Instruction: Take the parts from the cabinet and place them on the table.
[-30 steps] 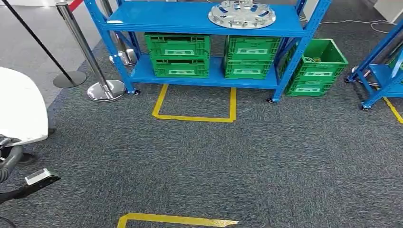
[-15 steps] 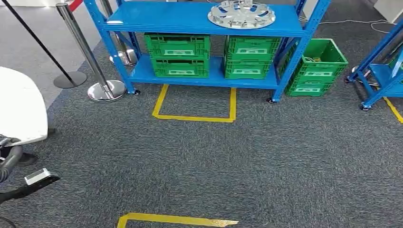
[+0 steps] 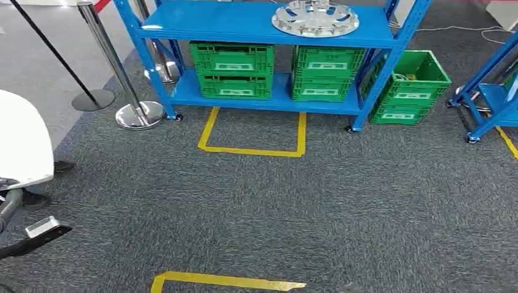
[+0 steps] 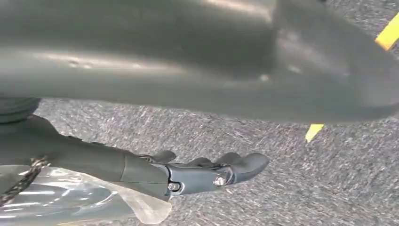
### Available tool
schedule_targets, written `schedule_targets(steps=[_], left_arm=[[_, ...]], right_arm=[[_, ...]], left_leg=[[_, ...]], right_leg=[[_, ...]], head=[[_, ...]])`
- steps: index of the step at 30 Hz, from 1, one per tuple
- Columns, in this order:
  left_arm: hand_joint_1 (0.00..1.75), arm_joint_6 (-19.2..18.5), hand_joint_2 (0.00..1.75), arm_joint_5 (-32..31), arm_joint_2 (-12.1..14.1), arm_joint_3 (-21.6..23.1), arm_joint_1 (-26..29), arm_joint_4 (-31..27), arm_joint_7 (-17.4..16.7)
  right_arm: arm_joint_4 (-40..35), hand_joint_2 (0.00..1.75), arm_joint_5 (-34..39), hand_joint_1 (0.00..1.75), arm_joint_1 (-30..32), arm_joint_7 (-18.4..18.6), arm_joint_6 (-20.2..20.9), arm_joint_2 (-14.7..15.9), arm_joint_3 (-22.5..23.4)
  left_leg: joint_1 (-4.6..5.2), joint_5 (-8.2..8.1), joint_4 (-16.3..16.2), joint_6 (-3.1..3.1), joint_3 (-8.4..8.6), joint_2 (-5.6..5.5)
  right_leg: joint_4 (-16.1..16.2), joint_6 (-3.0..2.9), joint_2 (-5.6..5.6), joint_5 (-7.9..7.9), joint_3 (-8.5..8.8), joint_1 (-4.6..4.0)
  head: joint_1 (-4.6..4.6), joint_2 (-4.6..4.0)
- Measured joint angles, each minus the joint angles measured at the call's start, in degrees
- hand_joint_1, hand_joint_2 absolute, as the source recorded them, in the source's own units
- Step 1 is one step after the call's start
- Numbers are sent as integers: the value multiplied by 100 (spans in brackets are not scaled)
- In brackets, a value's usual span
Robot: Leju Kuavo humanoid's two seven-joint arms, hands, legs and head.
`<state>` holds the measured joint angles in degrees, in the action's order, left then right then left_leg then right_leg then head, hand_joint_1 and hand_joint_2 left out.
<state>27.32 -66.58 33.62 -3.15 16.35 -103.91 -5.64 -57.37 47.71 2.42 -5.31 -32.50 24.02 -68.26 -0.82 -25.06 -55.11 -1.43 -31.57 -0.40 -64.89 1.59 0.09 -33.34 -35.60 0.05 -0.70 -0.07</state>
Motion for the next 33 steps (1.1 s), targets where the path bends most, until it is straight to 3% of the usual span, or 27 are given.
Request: schedule_targets(steps=[1,2,3,4,6,7,8,9,12,13,14,15,17,18,19,21,22,23,26,27,28,29,30,31,32,33], left_arm=[[175,-13,175,-2,-4,2,34,0,-4],[175,-22,175,-4,-7,2,55,0,-4],[175,-26,175,-7,-13,2,73,0,-13],[175,-26,175,-7,-22,4,83,0,-15],[175,-35,175,-11,-39,4,82,0,-20],[175,-37,175,-13,-39,2,82,-6,-20],[175,-39,175,-15,-24,-15,79,-13,-20],[175,-42,175,-15,-20,-20,90,-20,-20],[175,-52,175,-15,0,-20,96,-24,-22],[175,-59,175,-17,0,-18,103,-24,-22],[175,-72,175,-17,4,-17,87,-24,-20],[175,-74,175,-17,4,-17,61,-24,-20],[175,-81,175,-20,2,-15,61,-24,-22],[175,-85,175,-20,2,-9,65,-24,-22],[175,-87,175,-20,0,-2,65,-24,-22],[175,-87,175,-20,2,0,62,-24,-20],[175,-87,175,-20,4,-2,55,-24,-20],[175,-90,175,-17,13,-4,34,-26,-22],[175,-94,175,-17,11,-4,10,-28,-20],[175,-94,175,-15,9,-4,11,-28,-20],[175,-94,175,-17,7,-2,19,-28,-20],[175,-96,175,-15,7,-4,-3,-35,-20],[175,-96,175,-15,4,2,-29,-37,-20],[175,-98,175,-17,2,15,-36,-39,-20],[175,-96,175,-15,2,22,-34,-39,-20],[175,-96,175,-13,0,28,-31,-39,-19]], right_arm=[[-2,0,7,0,31,7,-17,0,28],[-9,0,6,0,62,7,-22,-2,46],[-15,0,6,0,84,9,-24,-2,65],[-24,0,4,0,90,9,-24,-2,76],[-35,0,-2,0,82,9,-35,0,107],[-39,0,-6,0,76,9,-39,-6,109],[-46,0,-7,0,80,13,-41,-37,111],[-55,0,0,0,85,24,-52,-35,114],[-61,0,-9,0,98,26,-57,-35,114],[-77,0,-11,0,88,26,-61,-35,118],[-90,0,-18,0,85,26,-63,-35,120],[-90,0,-22,0,90,31,-68,-35,120],[-90,0,-22,0,111,52,-74,-35,118],[-90,0,-22,0,117,59,-74,-35,116],[-90,0,-24,0,118,59,-74,-35,116],[-92,0,-24,0,105,59,-72,-35,120],[-105,0,-24,0,100,59,-70,-35,120],[-107,0,-22,0,102,61,-54,-39,120],[-118,0,-9,0,83,74,-37,-37,122],[-120,0,-11,0,79,74,-33,-39,125],[-129,0,-11,0,65,74,-15,-39,122],[-136,0,-15,0,68,68,-15,-42,122],[-135,0,-15,0,78,70,-15,-42,122],[-131,0,-4,0,88,83,-15,-39,122],[-127,0,-13,0,100,83,-15,-39,120],[-122,0,-20,0,103,90,-15,-39,118]], left_leg=[[-9,9,-2,13,-23,-31],[-23,23,-4,36,-42,-70],[-49,36,-7,66,-55,-120],[-81,45,-12,105,-63,-181],[-172,34,-67,218,-80,-291],[-177,8,-134,296,-110,-340],[-161,-7,-192,359,-169,-394],[-158,21,-202,390,-199,-443],[-193,78,-175,485,-237,-607],[-188,-7,-266,473,-269,-437],[-158,-220,-570,465,-402,-192],[-145,-483,-1047,461,-608,-62],[-127,-891,-1983,432,-978,0],[-112,-901,-2121,407,-1007,0],[-95,-809,-2017,374,-916,3],[-20,-372,-1110,239,-383,99],[46,-204,-588,148,-92,305],[121,-325,-418,84,-1,607],[148,-278,-364,74,-71,403],[137,-245,-315,37,-83,321],[73,-194,-255,19,-40,268],[68,-167,-239,-13,-53,199],[65,-155,-239,-31,-75,135],[64,-146,-241,-44,-91,59],[64,-139,-242,-46,-102,-13],[64,-129,-244,-41,-107,-90]], right_leg=[[-502,30,0,-226,-203,27],[-837,66,0,-346,-334,54],[-889,93,0,-309,-332,85],[-673,127,-1,-151,-191,117],[409,224,-88,347,424,214],[815,314,-415,296,656,273],[821,260,-532,234,669,230],[762,148,-386,243,674,236],[697,34,-213,261,641,222],[707,-20,-148,278,639,218],[708,-72,-82,283,624,193],[707,-108,-3,290,607,162],[704,-147,160,295,569,92],[704,-161,235,296,564,60],[704,-167,307,292,562,35],[705,-182,453,282,583,-18],[706,-192,524,274,602,-32],[705,-178,586,262,598,-73],[716,-145,810,264,594,-81],[731,-117,884,257,627,-89],[684,-62,679,175,564,-65],[497,-44,303,44,491,-38],[114,-31,100,-162,322,-26],[-433,-11,8,-404,65,-23],[-869,1,-6,-556,-154,-23],[-1113,9,-5,-581,-292,-23]], head=[[9,0],[7,0],[9,0],[7,0],[4,0],[0,0],[-41,0],[-6,0],[-7,0],[4,0],[42,0],[66,0],[61,0],[61,0],[63,0],[61,0],[59,0],[50,0],[68,0],[59,0],[57,0],[46,0],[31,0],[26,0],[26,0],[28,0]])
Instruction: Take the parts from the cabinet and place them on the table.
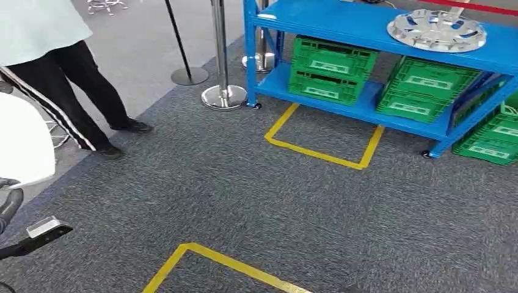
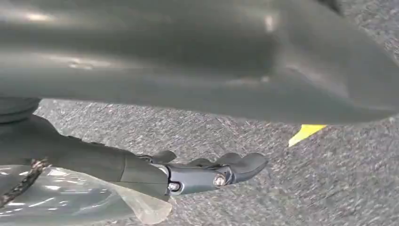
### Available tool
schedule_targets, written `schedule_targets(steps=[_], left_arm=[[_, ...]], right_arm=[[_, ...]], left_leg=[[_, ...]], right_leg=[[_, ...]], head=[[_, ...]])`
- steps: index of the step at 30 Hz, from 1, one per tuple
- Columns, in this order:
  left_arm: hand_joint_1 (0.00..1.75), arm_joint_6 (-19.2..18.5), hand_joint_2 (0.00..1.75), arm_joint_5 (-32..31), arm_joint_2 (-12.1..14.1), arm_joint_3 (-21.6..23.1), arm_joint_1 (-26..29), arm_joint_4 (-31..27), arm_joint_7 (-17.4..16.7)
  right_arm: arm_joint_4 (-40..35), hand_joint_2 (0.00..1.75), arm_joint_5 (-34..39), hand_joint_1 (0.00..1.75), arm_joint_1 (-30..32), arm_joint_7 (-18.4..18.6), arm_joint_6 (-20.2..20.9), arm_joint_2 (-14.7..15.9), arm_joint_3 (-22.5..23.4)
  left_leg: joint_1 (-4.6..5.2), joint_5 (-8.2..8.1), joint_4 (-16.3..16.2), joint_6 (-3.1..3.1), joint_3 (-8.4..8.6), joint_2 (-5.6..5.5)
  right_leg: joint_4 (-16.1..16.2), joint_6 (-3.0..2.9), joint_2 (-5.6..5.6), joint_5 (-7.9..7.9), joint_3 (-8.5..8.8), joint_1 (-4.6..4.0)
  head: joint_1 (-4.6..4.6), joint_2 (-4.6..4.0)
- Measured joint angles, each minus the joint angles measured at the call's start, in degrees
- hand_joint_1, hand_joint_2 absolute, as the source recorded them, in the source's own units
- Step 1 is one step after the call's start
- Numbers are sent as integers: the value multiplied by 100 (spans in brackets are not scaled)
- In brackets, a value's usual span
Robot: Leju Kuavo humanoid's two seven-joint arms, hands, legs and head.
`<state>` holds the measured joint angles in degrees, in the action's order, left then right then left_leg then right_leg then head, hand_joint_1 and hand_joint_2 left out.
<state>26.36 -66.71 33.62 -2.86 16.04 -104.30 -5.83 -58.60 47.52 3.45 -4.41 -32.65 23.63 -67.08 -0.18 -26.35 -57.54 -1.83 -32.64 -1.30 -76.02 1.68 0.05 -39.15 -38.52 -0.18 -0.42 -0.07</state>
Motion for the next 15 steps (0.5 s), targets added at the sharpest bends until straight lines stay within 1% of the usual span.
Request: schedule_targets(steps=[1,2,3,4,5,6,7,8,9,10,11,12,13,14,15], left_arm=[[175,0,175,7,-4,9,-1,0,0],[175,0,175,9,-4,11,-2,0,2],[175,0,175,9,-4,11,-2,0,2],[175,0,175,9,-4,11,-4,0,2],[175,0,175,9,-4,9,-5,0,2],[175,0,175,11,0,13,-29,0,2],[175,4,175,13,2,9,-27,0,2],[175,4,175,13,4,4,-12,0,15],[175,0,175,9,4,13,-12,0,26],[175,-13,175,-13,4,30,-41,-2,54],[175,-46,175,-56,-9,78,-100,-2,57],[175,-100,175,-106,-15,127,-212,-2,59],[175,-142,175,-131,-42,184,-307,-2,30],[175,-151,175,-175,-46,247,-334,-2,-9],[175,-151,175,-175,-50,291,-327,-2,-35]], right_arm=[[0,0,-18,0,-3,0,4,0,-5],[0,0,-24,0,-9,0,4,0,-5],[0,0,-24,0,-11,0,4,0,-2],[0,0,-26,0,-14,0,4,0,0],[2,0,-29,0,-17,2,4,0,0],[2,0,-37,0,-15,0,4,0,2],[2,0,-46,0,-20,7,4,0,0],[4,0,-50,0,-14,15,4,0,-2],[2,0,-44,0,-14,26,-4,0,2],[-20,0,-9,0,-12,67,-54,0,8],[-56,0,18,0,1,92,-117,24,32],[-99,0,26,0,25,114,-175,39,57],[-151,0,26,0,66,129,-208,53,72],[-177,0,17,0,106,131,-225,63,85],[-184,0,9,0,129,114,-223,63,94]], left_leg=[[-2,5,-1,6,3,-99],[-3,9,-2,12,7,-175],[-4,15,-7,24,13,-255],[-7,14,-20,39,15,-332],[-16,15,-36,68,-13,-388],[-1,19,-85,112,-65,-469],[-36,56,-51,169,-111,-557],[-54,85,-35,213,-130,-642],[-58,117,-24,261,-144,-726],[-64,93,-56,262,-163,-726],[-14,-27,-204,282,-233,-343],[-18,-235,-530,322,-391,-104],[-44,-477,-1017,355,-610,37],[-68,-681,-1510,378,-828,93],[-84,-767,-1829,395,-958,106]], right_leg=[[72,3,-1,157,8,5],[393,1,-8,401,139,16],[865,-5,-50,674,352,29],[1444,-21,-196,947,621,44],[1736,-45,-621,931,761,82],[1874,-56,-685,912,775,107],[1843,-76,-593,918,822,74],[1836,-101,-535,929,821,63],[1858,-134,-449,952,827,63],[1924,-187,-334,992,852,126],[1936,-206,-253,995,867,112],[1941,-218,-149,991,867,111],[1941,-226,-38,984,866,97],[1940,-235,69,975,864,89],[1938,-235,156,968,863,87]], head=[[0,0],[-2,0],[0,0],[-2,0],[-4,0],[6,0],[-2,0],[-2,0],[-2,0],[-2,0],[24,0],[79,0],[72,0],[68,0],[77,0]])
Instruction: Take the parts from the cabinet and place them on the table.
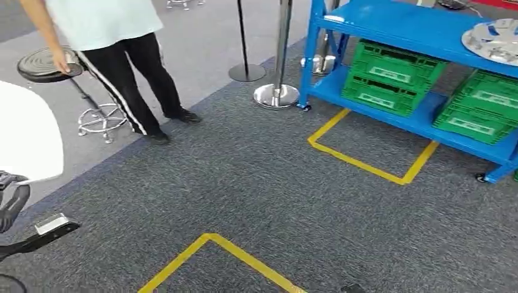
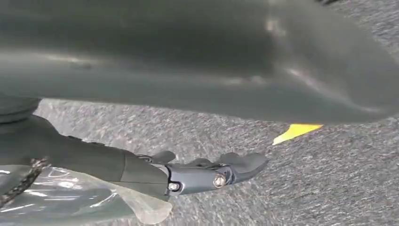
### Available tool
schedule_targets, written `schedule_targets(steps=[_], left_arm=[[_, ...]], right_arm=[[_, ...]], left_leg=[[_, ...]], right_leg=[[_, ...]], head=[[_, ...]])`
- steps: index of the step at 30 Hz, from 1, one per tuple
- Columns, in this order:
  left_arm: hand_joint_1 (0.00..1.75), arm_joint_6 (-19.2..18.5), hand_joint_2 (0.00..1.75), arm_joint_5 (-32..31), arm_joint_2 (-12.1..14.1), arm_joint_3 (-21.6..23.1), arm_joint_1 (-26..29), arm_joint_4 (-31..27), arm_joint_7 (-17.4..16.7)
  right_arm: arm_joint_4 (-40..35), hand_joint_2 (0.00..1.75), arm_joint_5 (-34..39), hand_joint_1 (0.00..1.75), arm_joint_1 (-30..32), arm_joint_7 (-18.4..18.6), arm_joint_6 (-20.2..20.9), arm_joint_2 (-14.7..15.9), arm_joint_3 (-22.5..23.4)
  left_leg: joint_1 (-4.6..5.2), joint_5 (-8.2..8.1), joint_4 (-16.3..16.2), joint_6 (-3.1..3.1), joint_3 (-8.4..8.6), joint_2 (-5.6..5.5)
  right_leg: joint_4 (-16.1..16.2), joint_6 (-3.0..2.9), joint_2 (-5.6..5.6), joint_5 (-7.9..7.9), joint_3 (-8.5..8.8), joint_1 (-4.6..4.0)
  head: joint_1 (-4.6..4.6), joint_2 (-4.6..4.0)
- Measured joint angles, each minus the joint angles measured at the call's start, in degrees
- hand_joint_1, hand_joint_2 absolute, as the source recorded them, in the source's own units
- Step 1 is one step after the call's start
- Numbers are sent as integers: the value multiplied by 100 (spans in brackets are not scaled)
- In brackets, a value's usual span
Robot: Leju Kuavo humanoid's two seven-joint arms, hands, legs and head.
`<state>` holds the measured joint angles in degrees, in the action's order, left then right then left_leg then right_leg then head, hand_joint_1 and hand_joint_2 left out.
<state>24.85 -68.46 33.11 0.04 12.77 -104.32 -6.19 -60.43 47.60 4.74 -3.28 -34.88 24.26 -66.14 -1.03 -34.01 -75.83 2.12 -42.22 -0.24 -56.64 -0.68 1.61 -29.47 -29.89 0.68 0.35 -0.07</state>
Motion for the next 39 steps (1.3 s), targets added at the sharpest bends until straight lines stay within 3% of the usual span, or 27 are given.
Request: schedule_targets(steps=[2,3,4,5,6,9,10,12,14,16,17,19,20,21,22,25,26,27,28,30,31,33,34,35,36,37,39], left_arm=[[175,20,175,2,2,53,1,0,-35],[175,33,175,4,4,77,1,0,-35],[175,44,175,11,9,92,1,0,-35],[175,52,175,15,9,94,-2,0,-35],[175,57,175,20,9,110,-11,0,-35],[175,74,175,24,9,129,4,0,-35],[175,77,175,24,11,131,5,0,-35],[175,85,175,24,13,134,-11,0,-35],[175,90,175,26,4,151,-10,0,-35],[175,90,175,26,-11,170,-10,0,-35],[175,90,175,26,-15,186,-10,0,-33],[175,90,175,26,-18,199,-10,0,-33],[175,90,175,28,-22,204,-10,0,-33],[175,87,175,30,-29,214,-18,0,-33],[175,87,175,48,-28,225,-40,0,-33],[175,68,175,127,-24,223,-31,0,-7],[175,63,175,131,-22,225,-24,0,13],[175,55,175,140,-13,225,-70,0,20],[175,50,175,148,-20,228,-111,0,22],[175,22,175,214,-42,236,-112,2,53],[175,4,175,276,-48,241,-113,9,66],[175,-7,175,370,-55,241,-121,15,90],[175,-26,175,413,-55,239,-138,13,98],[175,-44,175,472,-55,239,-159,15,118],[175,-83,175,560,-57,241,-203,15,144],[175,-109,175,656,-61,245,-244,15,179],[175,-186,175,824,-72,243,-274,15,214]], right_arm=[[0,0,0,0,29,-66,39,0,-2],[0,0,0,0,28,-94,63,0,-2],[0,0,0,0,24,-118,72,0,-2],[0,0,0,0,24,-137,81,0,-2],[2,0,4,0,23,-148,81,0,-2],[4,0,11,0,13,-164,98,-2,-2],[4,0,13,0,13,-164,96,-2,2],[7,0,7,0,7,-177,96,-2,2],[18,0,15,0,33,-170,83,-2,2],[28,0,15,0,54,-168,74,-2,-9],[28,0,15,0,57,-168,72,-2,-11],[31,0,15,0,49,-168,70,-2,-7],[35,0,15,0,46,-168,68,0,-7],[42,0,17,0,47,-166,63,7,-7],[41,0,13,0,41,-170,57,4,-7],[42,0,20,0,37,-159,-44,7,-9],[37,0,20,0,20,-159,-50,4,-11],[37,0,20,0,26,-162,-55,7,-11],[37,0,22,0,28,-159,-57,4,-11],[39,0,37,0,37,-159,-57,4,-13],[39,0,48,0,37,-157,-57,4,-18],[39,0,66,0,19,-157,-55,4,-22],[39,0,72,0,12,-157,-50,4,-22],[39,0,77,0,10,-157,-46,4,-22],[39,0,83,0,9,-157,-42,4,-24],[37,0,90,0,-3,-159,-39,4,-26],[37,0,112,0,-16,-155,-35,4,-28]], left_leg=[[-25,228,216,19,142,17],[-26,494,729,14,414,50],[-22,739,1309,-1,731,181],[3,776,1704,-21,934,439],[70,734,1783,-87,964,462],[89,734,1757,-201,893,257],[61,767,1806,-254,912,192],[42,786,1815,-328,907,96],[53,784,1814,-357,897,-33],[71,783,1812,-362,900,-189],[77,783,1812,-362,908,-277],[84,781,1811,-358,936,-436],[74,776,1810,-351,942,-506],[90,773,1791,-324,912,-564],[74,783,1773,-293,874,-640],[30,843,1813,-144,811,-907],[33,783,1732,-145,809,-668],[58,619,1492,-113,694,-310],[47,399,1076,-74,499,-126],[10,33,169,-26,56,-21],[0,29,3,-13,-31,-15],[-8,392,467,-10,208,19],[-2,669,1016,-31,503,79],[17,889,1540,-66,791,254],[104,771,1735,-102,926,493],[114,794,1789,-176,901,440],[139,784,1778,-227,861,305]], right_leg=[[-1,16,157,-17,14,0],[-1,29,233,-32,34,1],[-1,50,296,-52,68,1],[-1,80,357,-73,98,-9],[-29,125,399,-104,90,-61],[17,193,607,-115,139,-57],[11,241,599,-156,145,-46],[-390,262,14,-446,-58,-12],[-1445,258,-156,-895,-573,-19],[-1955,243,-161,-938,-899,-23],[-1759,221,-165,-718,-856,-23],[-797,167,-274,-139,-455,-23],[-278,124,-530,97,-232,-20],[-135,90,-828,29,-166,6],[-55,121,-767,26,-123,16],[-22,70,-543,56,-67,-9],[25,40,-443,80,-34,8],[44,9,-367,67,-8,6],[43,-4,-265,57,6,-3],[39,-20,-75,28,17,-20],[37,-20,8,17,22,-25],[37,-9,169,-16,58,-34],[37,6,245,-41,98,-37],[37,23,310,-72,143,-42],[40,55,380,-100,157,-72],[23,94,437,-123,149,-89],[48,133,577,-138,190,-82]], head=[[-4,0],[-2,0],[0,0],[-6,0],[6,0],[-13,0],[-7,0],[-37,0],[-53,0],[-50,0],[-53,0],[-50,0],[-55,0],[-37,0],[-46,0],[-46,0],[-46,0],[5,0],[13,0],[6,0],[9,0],[11,0],[9,0],[11,0],[6,0],[11,0],[2,0]])
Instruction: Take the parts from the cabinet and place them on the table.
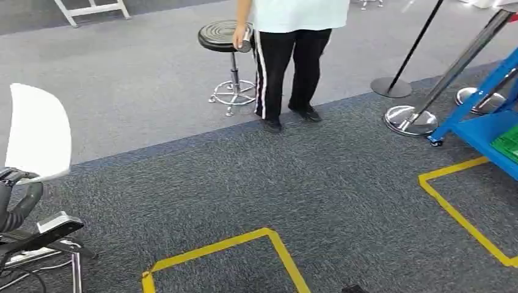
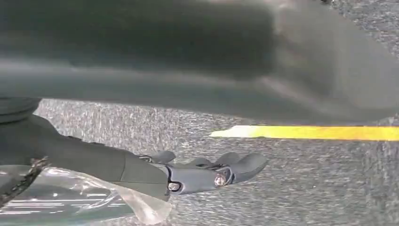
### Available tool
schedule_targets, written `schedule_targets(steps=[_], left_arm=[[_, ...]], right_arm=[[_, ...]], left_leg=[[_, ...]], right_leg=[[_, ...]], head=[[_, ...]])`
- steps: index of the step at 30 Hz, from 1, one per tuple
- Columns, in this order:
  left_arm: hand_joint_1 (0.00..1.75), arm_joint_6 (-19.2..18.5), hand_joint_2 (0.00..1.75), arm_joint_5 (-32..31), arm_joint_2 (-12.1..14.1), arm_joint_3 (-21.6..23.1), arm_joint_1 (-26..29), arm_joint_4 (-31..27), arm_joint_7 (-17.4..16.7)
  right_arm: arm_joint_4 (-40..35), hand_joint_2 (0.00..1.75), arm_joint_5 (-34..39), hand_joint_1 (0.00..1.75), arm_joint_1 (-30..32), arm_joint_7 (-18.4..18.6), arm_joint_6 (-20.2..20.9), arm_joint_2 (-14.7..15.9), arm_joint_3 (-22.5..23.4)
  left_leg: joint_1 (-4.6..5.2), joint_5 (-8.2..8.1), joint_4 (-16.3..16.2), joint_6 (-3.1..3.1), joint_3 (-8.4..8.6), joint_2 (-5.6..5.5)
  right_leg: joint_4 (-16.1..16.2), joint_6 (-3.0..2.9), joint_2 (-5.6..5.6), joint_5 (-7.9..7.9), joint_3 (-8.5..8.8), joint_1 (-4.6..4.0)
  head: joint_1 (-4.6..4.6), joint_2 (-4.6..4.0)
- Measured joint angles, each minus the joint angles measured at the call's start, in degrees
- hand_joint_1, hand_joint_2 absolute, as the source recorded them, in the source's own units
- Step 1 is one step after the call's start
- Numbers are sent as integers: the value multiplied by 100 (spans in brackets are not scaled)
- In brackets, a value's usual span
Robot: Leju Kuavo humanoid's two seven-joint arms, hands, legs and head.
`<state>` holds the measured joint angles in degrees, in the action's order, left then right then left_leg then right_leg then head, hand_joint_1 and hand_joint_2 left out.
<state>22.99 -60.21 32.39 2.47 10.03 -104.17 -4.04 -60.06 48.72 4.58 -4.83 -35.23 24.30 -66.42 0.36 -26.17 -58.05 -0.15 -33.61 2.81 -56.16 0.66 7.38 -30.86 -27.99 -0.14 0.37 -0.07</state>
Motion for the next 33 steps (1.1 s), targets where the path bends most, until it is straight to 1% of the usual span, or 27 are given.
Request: schedule_targets(steps=[1,2,3,4,5,6,7,8,9,11,12,13,16,17,18,19,20,21,22,23,24,26,27,28,31,32,33], left_arm=[[175,-17,175,39,-2,0,-6,0,9],[175,-20,175,61,-4,-2,-13,0,13],[175,-24,175,81,-11,-2,-54,0,17],[175,-28,175,83,-24,0,-97,0,22],[175,-39,175,100,-42,9,-114,0,31],[175,-54,175,146,-52,11,-114,0,46],[175,-81,175,190,-63,17,-114,2,52],[175,-111,175,269,-83,26,-117,2,66],[175,-135,175,337,-94,28,-127,2,74],[175,-181,175,448,-129,28,-156,2,101],[175,-205,175,476,-146,28,-172,2,112],[175,-225,175,500,-155,35,-220,4,114],[175,-240,175,505,-168,37,-229,7,120],[175,-240,175,505,-168,37,-234,7,118],[175,-240,175,507,-168,35,-244,7,118],[175,-242,175,507,-164,35,-274,9,118],[175,-242,175,507,-170,39,-297,9,118],[175,-245,175,507,-177,42,-296,13,118],[175,-251,175,513,-188,46,-294,20,120],[175,-255,175,515,-203,52,-295,28,120],[175,-256,175,516,-210,63,-295,33,120],[175,-256,175,529,-210,70,-298,33,120],[175,-256,175,535,-208,70,-303,33,120],[175,-256,175,542,-210,72,-319,33,120],[175,-256,175,544,-208,74,-323,33,120],[175,-256,175,555,-201,70,-323,33,118],[175,-256,175,568,-203,68,-308,33,120]], right_arm=[[0,0,0,0,-8,0,2,0,-2],[-2,0,-2,0,-16,0,2,0,-2],[-4,0,-7,0,-17,-4,2,0,-2],[-4,0,-5,0,-17,-7,2,0,-4],[0,0,4,0,-1,7,7,0,-7],[2,0,2,0,8,9,15,0,-7],[4,0,4,0,16,18,26,0,-13],[4,0,2,0,16,24,44,0,-24],[4,0,2,0,13,26,46,0,-31],[4,0,9,0,6,61,55,0,-33],[4,0,9,0,-3,116,59,0,-39],[-15,0,4,0,-8,171,59,0,-55],[-50,0,-18,0,-20,267,41,4,-72],[-66,0,-22,0,-30,271,42,4,-72],[-79,0,-24,0,-44,273,39,7,-72],[-94,0,-26,0,-48,275,35,4,-72],[-103,0,-28,0,-46,275,35,4,-72],[-103,0,-28,0,-33,282,35,4,-74],[-103,0,-24,0,-26,284,33,7,-74],[-103,0,-24,0,-21,286,33,7,-76],[-103,0,-24,0,-23,286,33,7,-79],[-105,0,-26,0,-41,289,28,7,-81],[-105,0,-28,0,-47,286,24,7,-81],[-105,0,-33,0,-42,286,15,4,-79],[-111,0,-39,0,-58,293,-4,7,-83],[-118,0,-57,0,-68,286,-7,7,-81],[-122,0,-92,0,-82,278,-9,7,-79]], left_leg=[[0,16,35,-39,-2,-74],[-61,57,93,-96,39,-125],[-63,63,106,-121,40,-187],[-62,63,106,-142,33,-242],[-60,57,106,-152,30,-308],[-56,55,106,-154,30,-381],[-54,55,104,-155,32,-455],[-55,53,100,-155,38,-536],[-59,50,96,-152,46,-617],[-77,20,65,-107,73,-780],[-86,-1,45,-73,51,-848],[-70,-6,-33,-39,-5,-928],[-128,64,18,78,-61,-1152],[-135,39,-7,94,-78,-1160],[-80,-39,-136,112,-120,-707],[-75,-201,-412,138,-246,-445],[-94,-407,-830,158,-443,-344],[-108,-615,-1303,167,-671,-317],[-116,-728,-1662,171,-849,-314],[-116,-688,-1759,172,-899,-312],[-116,-528,-1597,162,-812,-305],[-92,-13,-639,97,-315,-182],[-39,93,-222,40,-101,88],[54,-5,-105,3,-41,252],[82,-13,-53,-77,-67,60],[57,23,28,-127,-30,-7],[35,42,55,-148,2,-26]], right_leg=[[17,36,68,-12,29,-2],[-1,80,-35,-72,-28,17],[-216,86,-445,-212,-97,35],[-620,87,-635,-421,-286,41],[-1137,92,-715,-640,-546,41],[-1648,96,-739,-815,-826,39],[-1943,101,-740,-852,-1023,37],[-1904,102,-740,-707,-1071,40],[-1613,102,-744,-448,-986,47],[-505,102,-905,196,-523,92],[-249,114,-1272,170,-390,138],[-129,105,-1362,150,-313,160],[-178,39,-1152,155,-317,98],[-127,-4,-1062,183,-294,139],[-115,-33,-984,183,-270,122],[-115,-72,-897,169,-261,103],[-116,-105,-802,157,-252,81],[-117,-122,-708,144,-249,65],[-118,-136,-614,133,-247,51],[-118,-140,-526,121,-238,42],[-118,-138,-445,106,-225,30],[-117,-127,-288,62,-166,10],[-114,-114,-230,41,-136,5],[-130,-78,-163,10,-133,-37],[-92,-18,49,-10,-115,-21],[-94,33,94,-45,-81,-30],[-183,59,-229,-114,-144,-3]], head=[[-2,0],[-2,0],[-22,0],[-37,0],[-48,0],[-46,0],[-46,0],[-46,0],[-48,0],[-46,0],[-50,0],[-39,0],[-46,0],[-46,0],[-31,0],[2,0],[-4,0],[0,0],[-2,0],[2,0],[-2,0],[-4,0],[-2,0],[-4,0],[0,0],[-13,0],[-13,0]])
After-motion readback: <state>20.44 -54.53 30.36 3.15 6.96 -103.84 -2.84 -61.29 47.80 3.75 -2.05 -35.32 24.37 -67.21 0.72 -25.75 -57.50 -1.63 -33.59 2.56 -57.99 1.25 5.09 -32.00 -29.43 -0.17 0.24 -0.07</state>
